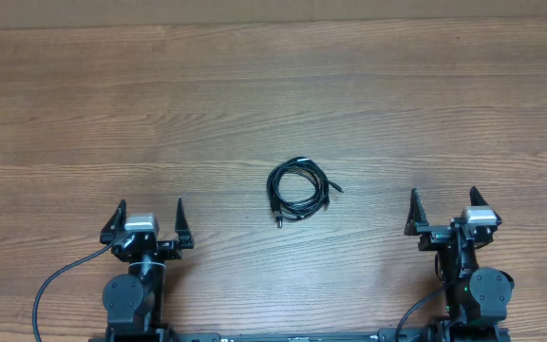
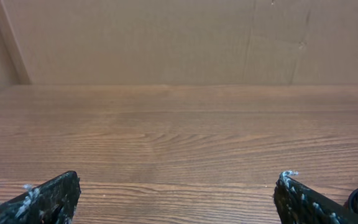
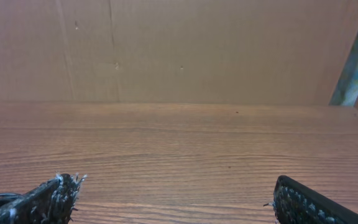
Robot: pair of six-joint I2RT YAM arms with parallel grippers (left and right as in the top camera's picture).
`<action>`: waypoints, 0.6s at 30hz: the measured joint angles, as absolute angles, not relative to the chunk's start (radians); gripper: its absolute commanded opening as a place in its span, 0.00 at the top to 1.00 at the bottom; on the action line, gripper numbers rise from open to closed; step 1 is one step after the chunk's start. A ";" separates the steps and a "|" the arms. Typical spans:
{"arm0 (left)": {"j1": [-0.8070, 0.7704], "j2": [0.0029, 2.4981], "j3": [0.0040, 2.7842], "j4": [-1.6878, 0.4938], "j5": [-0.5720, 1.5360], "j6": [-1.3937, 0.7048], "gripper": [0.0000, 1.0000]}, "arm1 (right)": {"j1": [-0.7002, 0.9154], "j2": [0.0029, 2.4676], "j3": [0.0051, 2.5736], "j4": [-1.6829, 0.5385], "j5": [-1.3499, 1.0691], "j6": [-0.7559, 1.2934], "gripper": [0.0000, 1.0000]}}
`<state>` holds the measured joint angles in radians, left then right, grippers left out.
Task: Untangle cables
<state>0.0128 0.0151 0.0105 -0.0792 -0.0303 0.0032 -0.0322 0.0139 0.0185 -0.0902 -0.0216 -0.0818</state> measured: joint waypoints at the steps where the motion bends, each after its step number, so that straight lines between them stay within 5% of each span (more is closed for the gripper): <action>1: 0.013 0.015 0.010 -0.080 -0.030 0.004 0.01 | -0.032 0.014 0.019 -0.090 -0.022 -0.081 0.00; 18: 0.013 0.015 0.010 -0.079 -0.030 0.004 0.01 | -0.032 0.014 0.019 -0.090 -0.022 -0.082 0.00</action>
<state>0.0128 0.0151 0.0105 -0.0792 -0.0303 0.0036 -0.0322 0.0139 0.0185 -0.0902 -0.0219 -0.0818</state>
